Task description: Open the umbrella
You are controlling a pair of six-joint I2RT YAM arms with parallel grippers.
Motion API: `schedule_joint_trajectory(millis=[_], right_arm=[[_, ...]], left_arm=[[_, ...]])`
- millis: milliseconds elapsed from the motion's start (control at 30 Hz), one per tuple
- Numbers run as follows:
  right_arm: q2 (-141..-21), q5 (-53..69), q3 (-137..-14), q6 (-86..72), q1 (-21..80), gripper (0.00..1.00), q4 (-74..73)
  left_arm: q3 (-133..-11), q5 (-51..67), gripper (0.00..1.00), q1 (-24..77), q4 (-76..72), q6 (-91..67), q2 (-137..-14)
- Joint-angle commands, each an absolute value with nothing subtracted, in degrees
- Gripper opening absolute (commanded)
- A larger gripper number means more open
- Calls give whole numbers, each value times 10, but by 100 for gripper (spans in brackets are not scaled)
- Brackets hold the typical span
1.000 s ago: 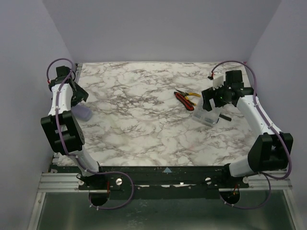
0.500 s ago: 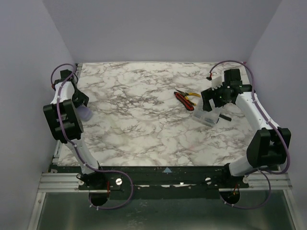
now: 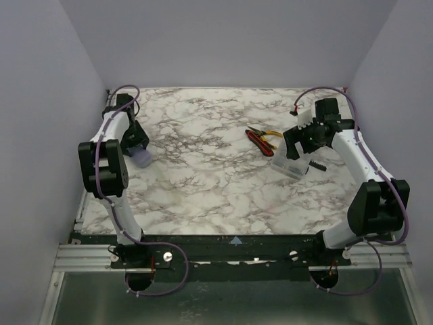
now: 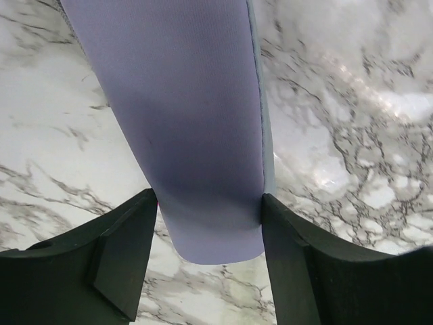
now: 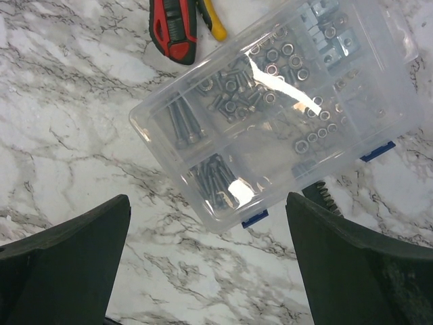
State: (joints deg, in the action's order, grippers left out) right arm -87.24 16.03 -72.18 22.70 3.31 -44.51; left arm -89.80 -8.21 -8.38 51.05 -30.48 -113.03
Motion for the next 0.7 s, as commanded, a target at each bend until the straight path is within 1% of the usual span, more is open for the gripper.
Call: schedule_joint_trajectory(millis=[0,67,133,200,367,667], right_arm=[[-864,169,-735,239,30,100,-476],[-861,169,-735,240,31,100,-483],[-858,169,-735,240,31,100,-489],[-854,170,-733,239,31,100,-493],[-845,176,-722,237,31,100,-493],[-829,193,-711,232,31,100,-509]], left_arm=[[-875,-9,56,-31,515,-275,-1140],[-870,-10,55,-2,523,-269,-1142],[-869,-55,53,35,528,-261,-1139],[-871,-60,50,44,531,-243,-1135],[-882,-53,49,92,566,-216,-1138],[-789,-20,49,268,511,-211,-1099]])
